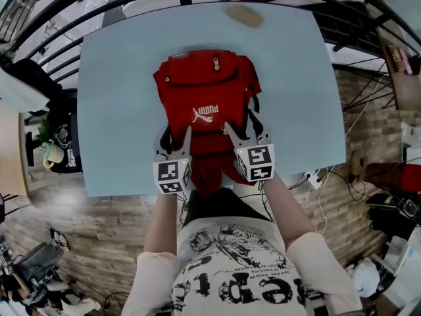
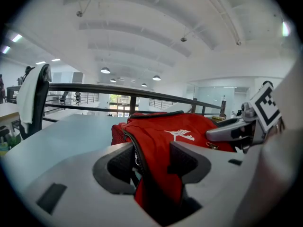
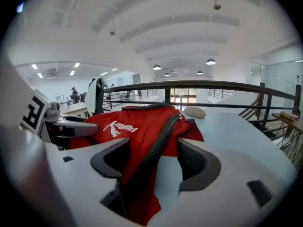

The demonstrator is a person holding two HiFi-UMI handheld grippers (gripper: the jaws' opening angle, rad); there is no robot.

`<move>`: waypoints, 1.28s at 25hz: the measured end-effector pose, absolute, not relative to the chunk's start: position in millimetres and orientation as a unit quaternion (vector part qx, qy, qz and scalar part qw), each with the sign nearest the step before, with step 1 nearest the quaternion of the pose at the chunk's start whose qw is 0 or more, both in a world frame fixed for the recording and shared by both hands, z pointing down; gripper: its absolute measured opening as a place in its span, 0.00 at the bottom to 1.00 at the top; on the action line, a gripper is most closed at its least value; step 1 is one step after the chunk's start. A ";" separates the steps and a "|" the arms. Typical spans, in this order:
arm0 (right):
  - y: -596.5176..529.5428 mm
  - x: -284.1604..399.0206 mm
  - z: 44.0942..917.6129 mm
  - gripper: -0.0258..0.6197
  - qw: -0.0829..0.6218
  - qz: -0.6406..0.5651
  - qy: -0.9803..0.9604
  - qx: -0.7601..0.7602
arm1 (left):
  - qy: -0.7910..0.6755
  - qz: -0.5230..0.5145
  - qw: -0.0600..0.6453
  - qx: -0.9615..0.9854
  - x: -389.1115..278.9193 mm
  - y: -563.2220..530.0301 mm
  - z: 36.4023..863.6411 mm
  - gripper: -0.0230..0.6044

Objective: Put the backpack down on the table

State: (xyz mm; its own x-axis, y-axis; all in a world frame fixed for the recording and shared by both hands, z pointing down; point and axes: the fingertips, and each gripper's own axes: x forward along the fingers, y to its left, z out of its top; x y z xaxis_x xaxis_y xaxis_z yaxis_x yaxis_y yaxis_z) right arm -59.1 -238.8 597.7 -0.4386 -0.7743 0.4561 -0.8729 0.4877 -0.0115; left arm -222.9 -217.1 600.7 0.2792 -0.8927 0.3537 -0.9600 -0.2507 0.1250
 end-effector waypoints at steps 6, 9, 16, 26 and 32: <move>-217.3 -49.5 577.2 0.52 0.191 0.101 -0.839 0.500 | -0.592 0.088 0.112 0.793 -222.9 -195.2 571.0 0.40; -205.5 -49.2 560.7 0.50 0.189 0.087 -0.843 0.496 | -0.591 0.080 0.102 0.796 -218.6 -184.5 553.8 0.40; -180.0 -41.9 501.4 0.22 0.147 0.050 -0.853 0.499 | -0.598 0.051 0.049 0.798 -205.8 -155.7 497.7 0.23; -135.8 -26.9 428.3 0.03 0.067 0.015 -0.869 0.491 | -0.570 0.024 0.030 0.821 -158.9 -115.0 432.4 0.09; -113.4 -18.6 389.7 0.03 0.034 -0.010 -0.876 0.482 | -0.536 0.016 -0.001 0.844 -131.3 -89.1 389.6 0.08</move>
State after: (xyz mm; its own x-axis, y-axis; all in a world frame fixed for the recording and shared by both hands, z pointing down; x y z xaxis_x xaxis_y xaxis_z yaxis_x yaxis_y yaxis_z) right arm -18.6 -113.4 389.7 -0.5337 -0.8442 0.0492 -0.8428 0.5358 0.0504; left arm -131.3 -89.1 389.6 0.4259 -0.9044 0.0258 -0.9043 -0.4264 -0.0190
